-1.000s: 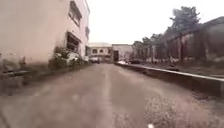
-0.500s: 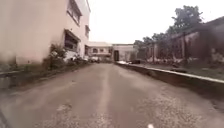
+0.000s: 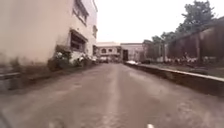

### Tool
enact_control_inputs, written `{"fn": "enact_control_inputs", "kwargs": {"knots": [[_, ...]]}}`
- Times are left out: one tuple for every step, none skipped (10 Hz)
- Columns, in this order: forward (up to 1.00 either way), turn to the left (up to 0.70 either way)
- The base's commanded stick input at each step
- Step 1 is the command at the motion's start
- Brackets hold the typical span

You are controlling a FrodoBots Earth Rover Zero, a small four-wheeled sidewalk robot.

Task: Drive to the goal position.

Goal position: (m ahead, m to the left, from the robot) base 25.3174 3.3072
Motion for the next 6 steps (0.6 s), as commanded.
{"fn": "enact_control_inputs", "kwargs": {"knots": [[1.00,-0.28],[1.00,-0.28],[1.00,-0.28],[1.00,-0.28],[1.00,-0.28],[1.00,-0.28]]}}
